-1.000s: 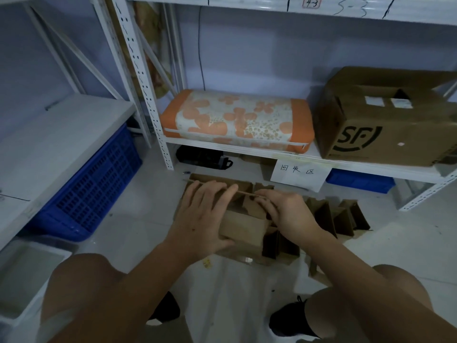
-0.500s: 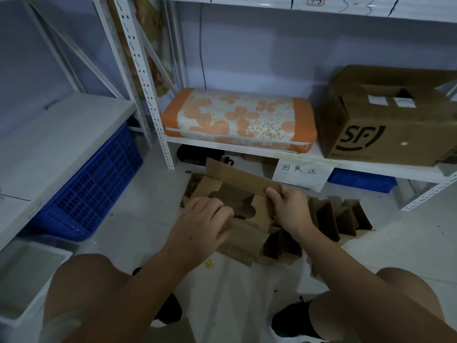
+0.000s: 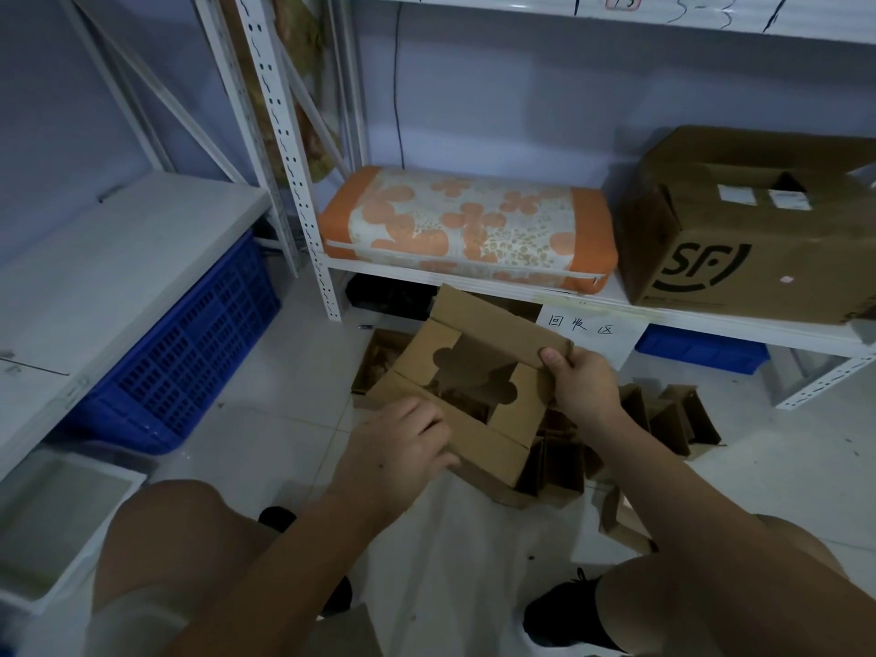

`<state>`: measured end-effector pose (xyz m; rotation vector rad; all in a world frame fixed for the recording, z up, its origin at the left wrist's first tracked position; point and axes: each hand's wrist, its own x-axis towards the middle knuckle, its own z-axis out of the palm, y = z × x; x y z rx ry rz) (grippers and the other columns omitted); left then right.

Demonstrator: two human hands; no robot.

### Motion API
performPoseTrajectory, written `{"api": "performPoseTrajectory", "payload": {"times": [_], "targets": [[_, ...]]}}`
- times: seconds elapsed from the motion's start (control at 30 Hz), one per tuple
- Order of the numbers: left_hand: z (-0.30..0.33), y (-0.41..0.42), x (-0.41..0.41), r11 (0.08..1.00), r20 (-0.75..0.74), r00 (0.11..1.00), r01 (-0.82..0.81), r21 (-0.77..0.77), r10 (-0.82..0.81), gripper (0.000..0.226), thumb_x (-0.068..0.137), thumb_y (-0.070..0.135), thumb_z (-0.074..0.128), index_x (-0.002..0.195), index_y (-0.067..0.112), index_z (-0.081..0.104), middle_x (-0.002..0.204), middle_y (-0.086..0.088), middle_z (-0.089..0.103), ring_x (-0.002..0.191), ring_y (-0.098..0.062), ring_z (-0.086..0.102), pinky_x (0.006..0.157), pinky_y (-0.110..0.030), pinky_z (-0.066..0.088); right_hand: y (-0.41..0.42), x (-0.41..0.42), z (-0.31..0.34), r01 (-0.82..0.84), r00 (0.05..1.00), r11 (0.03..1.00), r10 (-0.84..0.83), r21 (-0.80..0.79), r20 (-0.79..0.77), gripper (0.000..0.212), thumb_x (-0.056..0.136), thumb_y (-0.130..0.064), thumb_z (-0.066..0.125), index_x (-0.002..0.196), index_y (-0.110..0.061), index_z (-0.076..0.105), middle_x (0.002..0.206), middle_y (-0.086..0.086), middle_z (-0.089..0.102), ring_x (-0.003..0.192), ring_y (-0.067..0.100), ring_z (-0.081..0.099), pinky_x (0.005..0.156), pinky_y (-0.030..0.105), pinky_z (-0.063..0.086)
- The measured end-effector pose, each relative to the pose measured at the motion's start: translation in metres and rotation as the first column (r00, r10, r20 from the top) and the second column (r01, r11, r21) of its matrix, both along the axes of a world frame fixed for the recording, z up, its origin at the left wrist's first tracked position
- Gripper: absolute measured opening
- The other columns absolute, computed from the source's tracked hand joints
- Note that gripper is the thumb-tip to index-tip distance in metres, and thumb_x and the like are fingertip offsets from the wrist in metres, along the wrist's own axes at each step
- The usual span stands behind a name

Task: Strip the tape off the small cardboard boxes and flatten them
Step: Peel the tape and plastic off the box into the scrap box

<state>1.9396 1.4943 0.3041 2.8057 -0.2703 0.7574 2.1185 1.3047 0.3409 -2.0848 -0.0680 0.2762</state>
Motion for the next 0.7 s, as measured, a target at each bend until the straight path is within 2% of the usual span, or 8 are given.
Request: {"api": "performPoseTrajectory", "payload": {"times": [0.07,0.13,0.2,0.27,0.37,0.47,0.6,0.7], "targets": [[0.008,0.005,0.003,0.994,-0.309,0.951,-0.028,-0.109,-0.008,0.055,0.086,0.074,0.056,0.096,0.023,0.075,0.1,0.013,0.064,0.096,-0.007,0.057,0.071,-0.028,0.051,-0.002,0.003,0.003,-0.063,0.995,0.992,0.072,-0.107,0.075,0.018,0.104,-0.037,0.054,0.096,-0.023,0.06,0.086,-0.001,0.064,0.085,0.021,0.065,0.08,0.043,0.056],[0.024,0.008,0.009,0.969,-0.519,0.855,-0.127,-0.213,-0.002,0.073,0.084,0.087,0.038,0.108,0.028,0.073,0.103,0.015,0.062,0.098,-0.004,0.055,0.081,-0.031,0.051,-0.002,0.006,0.006,-0.122,0.981,0.976,0.147,-0.183,0.128,0.023,0.104,-0.036,0.053,0.089,-0.02,0.06,0.081,-0.001,0.063,0.08,0.02,0.063,0.069,0.034,0.05],[0.037,0.014,0.022,0.957,-0.534,0.839,-0.228,-0.176,0.102,0.068,0.09,0.082,0.038,0.112,0.026,0.07,0.105,0.011,0.058,0.098,-0.01,0.056,0.085,-0.035,0.052,0.0,0.006,0.01,-0.169,0.969,0.962,0.203,-0.216,0.142,0.025,0.105,-0.036,0.052,0.087,-0.019,0.06,0.08,-0.001,0.062,0.076,0.016,0.061,0.063,0.03,0.044],[0.045,0.025,0.039,0.929,-0.546,0.79,-0.365,-0.055,0.278,0.064,0.092,0.072,0.052,0.13,0.021,0.057,0.121,0.001,0.052,0.112,-0.021,0.054,0.093,-0.04,0.052,0.002,0.006,0.014,-0.204,0.964,0.957,0.233,-0.209,0.128,0.025,0.105,-0.035,0.052,0.087,-0.019,0.06,0.081,0.0,0.063,0.076,0.015,0.06,0.063,0.03,0.044],[0.048,0.036,0.064,0.842,-0.781,0.573,-0.527,-0.12,0.247,0.113,0.081,0.069,0.072,0.161,0.016,0.012,0.154,-0.015,0.033,0.135,-0.037,0.045,0.108,-0.05,0.045,0.006,0.004,0.017,-0.245,0.96,0.956,0.263,-0.161,0.1,0.023,0.105,-0.035,0.053,0.088,-0.02,0.06,0.085,0.002,0.065,0.08,0.018,0.062,0.067,0.031,0.049],[0.046,0.035,0.078,0.767,-0.853,0.498,-0.606,-0.214,0.156,0.14,0.074,0.057,0.086,0.162,0.015,-0.014,0.163,-0.019,0.027,0.141,-0.039,0.043,0.114,-0.051,0.042,0.011,0.003,0.021,-0.268,0.953,0.952,0.284,-0.147,0.103,0.021,0.105,-0.034,0.053,0.094,-0.018,0.061,0.087,0.001,0.064,0.081,0.015,0.061,0.068,0.03,0.049],[0.042,0.029,0.078,0.787,-0.837,0.462,-0.614,-0.063,0.294,0.129,0.085,0.041,0.079,0.16,0.005,-0.019,0.162,-0.023,0.03,0.138,-0.039,0.046,0.112,-0.048,0.044,0.016,0.005,0.02,-0.253,0.956,0.954,0.272,-0.162,0.111,0.027,0.103,-0.039,0.055,0.095,-0.014,0.062,0.09,0.003,0.065,0.087,0.022,0.062,0.067,0.03,0.044],[0.043,0.03,0.076,0.753,-0.823,0.46,-0.655,-0.062,0.333,0.121,0.086,0.043,0.077,0.161,0.002,-0.009,0.157,-0.022,0.037,0.133,-0.038,0.05,0.108,-0.047,0.047,0.021,0.006,0.018,-0.252,0.963,0.962,0.26,-0.102,0.075,0.045,0.095,-0.047,0.065,0.125,-0.014,0.058,0.117,-0.001,0.065,0.107,0.021,0.062,0.082,0.034,0.052]]}}
